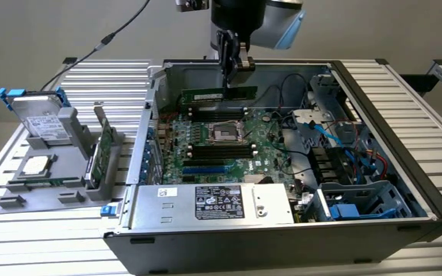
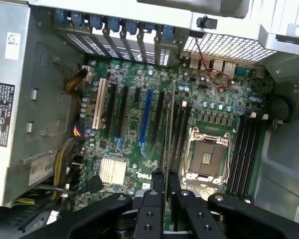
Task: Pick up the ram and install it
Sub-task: 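Pick up the ram and move it above insertion slot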
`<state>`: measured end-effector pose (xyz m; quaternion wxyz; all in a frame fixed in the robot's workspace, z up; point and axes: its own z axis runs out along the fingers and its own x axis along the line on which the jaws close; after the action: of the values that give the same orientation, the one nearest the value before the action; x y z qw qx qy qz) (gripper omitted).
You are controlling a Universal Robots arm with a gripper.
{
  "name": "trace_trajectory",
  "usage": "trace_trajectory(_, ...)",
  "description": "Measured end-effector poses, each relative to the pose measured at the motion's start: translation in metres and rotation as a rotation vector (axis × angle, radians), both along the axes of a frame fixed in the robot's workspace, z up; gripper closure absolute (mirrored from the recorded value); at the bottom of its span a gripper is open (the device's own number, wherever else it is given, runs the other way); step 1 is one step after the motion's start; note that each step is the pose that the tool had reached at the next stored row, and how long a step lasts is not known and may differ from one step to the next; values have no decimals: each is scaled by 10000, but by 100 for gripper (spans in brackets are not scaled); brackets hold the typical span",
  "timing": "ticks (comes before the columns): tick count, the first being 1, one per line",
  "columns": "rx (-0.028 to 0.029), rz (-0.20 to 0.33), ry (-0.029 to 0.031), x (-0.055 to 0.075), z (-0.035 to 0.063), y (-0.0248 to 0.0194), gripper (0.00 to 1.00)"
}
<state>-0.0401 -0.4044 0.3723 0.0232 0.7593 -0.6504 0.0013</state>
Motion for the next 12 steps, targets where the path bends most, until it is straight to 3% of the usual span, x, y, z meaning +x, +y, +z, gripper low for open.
trace_trajectory(3,-92,0,1,15,-35,81,86)
trace_trajectory(7,-245,-2,0,45,-71,143,86)
trace_trajectory(12,-262,-207,3,73,-145,154,86)
